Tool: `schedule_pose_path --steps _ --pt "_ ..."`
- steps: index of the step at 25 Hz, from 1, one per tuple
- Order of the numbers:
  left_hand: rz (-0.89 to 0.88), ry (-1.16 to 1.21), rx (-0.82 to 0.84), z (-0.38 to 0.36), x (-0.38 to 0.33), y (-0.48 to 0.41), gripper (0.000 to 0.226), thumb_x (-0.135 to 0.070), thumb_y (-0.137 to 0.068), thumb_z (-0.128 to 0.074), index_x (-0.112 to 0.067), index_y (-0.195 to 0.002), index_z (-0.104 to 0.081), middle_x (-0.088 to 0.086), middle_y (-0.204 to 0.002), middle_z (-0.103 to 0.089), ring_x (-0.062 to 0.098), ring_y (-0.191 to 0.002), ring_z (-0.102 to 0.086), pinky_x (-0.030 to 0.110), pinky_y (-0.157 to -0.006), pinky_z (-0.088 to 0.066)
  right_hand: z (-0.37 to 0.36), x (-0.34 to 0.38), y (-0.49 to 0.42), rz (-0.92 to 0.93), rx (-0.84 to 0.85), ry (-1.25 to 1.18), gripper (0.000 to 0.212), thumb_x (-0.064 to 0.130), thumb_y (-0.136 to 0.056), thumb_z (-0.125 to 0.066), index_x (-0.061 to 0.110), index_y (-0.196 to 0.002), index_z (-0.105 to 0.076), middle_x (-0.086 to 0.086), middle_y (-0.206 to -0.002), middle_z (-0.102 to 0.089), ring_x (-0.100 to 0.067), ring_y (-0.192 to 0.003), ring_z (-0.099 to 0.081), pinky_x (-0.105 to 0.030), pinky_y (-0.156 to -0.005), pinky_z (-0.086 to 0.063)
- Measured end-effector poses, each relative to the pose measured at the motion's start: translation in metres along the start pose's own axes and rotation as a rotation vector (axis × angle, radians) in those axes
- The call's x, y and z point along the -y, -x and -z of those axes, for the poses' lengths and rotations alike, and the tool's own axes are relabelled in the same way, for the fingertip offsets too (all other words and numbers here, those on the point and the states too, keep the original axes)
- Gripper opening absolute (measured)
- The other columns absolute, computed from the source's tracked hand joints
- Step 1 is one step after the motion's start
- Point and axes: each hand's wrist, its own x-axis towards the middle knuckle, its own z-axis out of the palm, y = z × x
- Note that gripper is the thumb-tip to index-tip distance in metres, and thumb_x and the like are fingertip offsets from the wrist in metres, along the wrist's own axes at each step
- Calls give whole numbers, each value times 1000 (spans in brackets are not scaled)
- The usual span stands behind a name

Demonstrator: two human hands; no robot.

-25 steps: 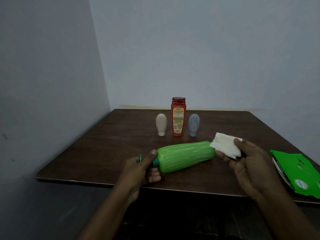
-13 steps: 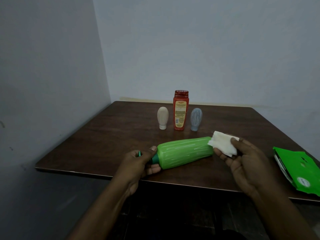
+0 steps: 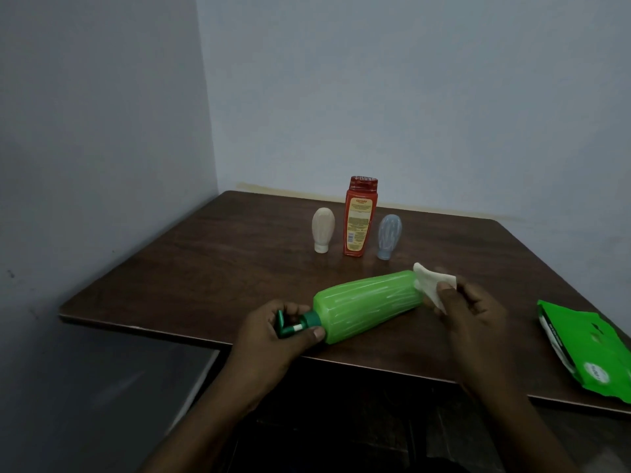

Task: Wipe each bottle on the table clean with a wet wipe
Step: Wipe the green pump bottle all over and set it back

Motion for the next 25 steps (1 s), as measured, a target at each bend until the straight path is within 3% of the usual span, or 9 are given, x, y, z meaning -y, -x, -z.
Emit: schedule_pose_path --steps 2,5,7,12,15,17,19,22,25 --pt "-72 -120 6 -1 2 3 26 -7 -75 -90 -15 -96 -76 1 -89 -81 11 -79 -75 20 -69 -58 -1 -1 4 212 6 267 32 14 -100 -54 24 -130 -61 17 -103 -69 7 -90 -63 -7 -75 -47" --pt "-90 -116 19 3 2 0 25 -8 -74 -91 -15 -94 -77 1 -88 -81 7 -75 -74 18 -67 -55 -13 -16 -7 424 100 621 34 19 -100 -49 14 -132 -62 -4 -116 -70 -10 -104 -63 -26 -94 -49" --pt "-91 -128 28 6 2 -2 25 -8 -74 -91 -15 -94 -77 2 -87 -80 6 -75 -73 18 -67 -55 -28 -25 -14 472 257 792 39 18 -95 -48 12 -131 -62 -8 -127 -66 -21 -119 -60 -39 -107 -44" --pt "-103 -160 4 5 3 -3 23 -7 -75 -90 -18 -90 -77 -5 -85 -80 0 -71 -72 13 -64 -53 -71 -12 15 530 577 904 43 28 -97 -41 26 -138 -55 8 -144 -54 -6 -139 -39 -50 -123 -8" --pt "-103 -102 20 5 4 -3 20 -4 -77 -88 -13 -91 -77 -2 -86 -81 5 -77 -75 18 -70 -57 -80 -4 30 703 758 927 49 22 -94 -42 25 -143 -49 9 -147 -50 -8 -143 -36 -59 -120 0" --pt "-91 -62 9 5 4 -2 21 -2 -76 -88 -10 -92 -78 -1 -84 -81 5 -74 -74 18 -67 -57 -74 -7 17 670 704 961 46 19 -94 -46 26 -140 -51 8 -144 -53 -10 -140 -42 -60 -120 -6" --pt "-74 -28 -11 3 5 -3 24 0 -73 -90 -10 -92 -78 -1 -81 -80 3 -70 -71 17 -65 -55 -60 -15 -7 520 537 1010 39 22 -96 -46 27 -134 -57 2 -136 -61 -18 -132 -52 -61 -118 -17" --pt "-23 43 -30 2 8 -4 30 3 -68 -92 -6 -93 -78 3 -80 -78 4 -69 -70 18 -64 -55 -49 -19 -26 415 373 1140 41 32 -97 -37 24 -128 -62 -6 -130 -65 -26 -131 -52 -54 -122 -8" --pt "33 93 -31 5 10 -7 33 2 -66 -93 -4 -94 -77 12 -88 -80 13 -75 -73 22 -69 -59 -74 -7 5 457 500 990 43 26 -96 -40 22 -136 -56 1 -140 -57 -16 -139 -43 -41 -123 -10"
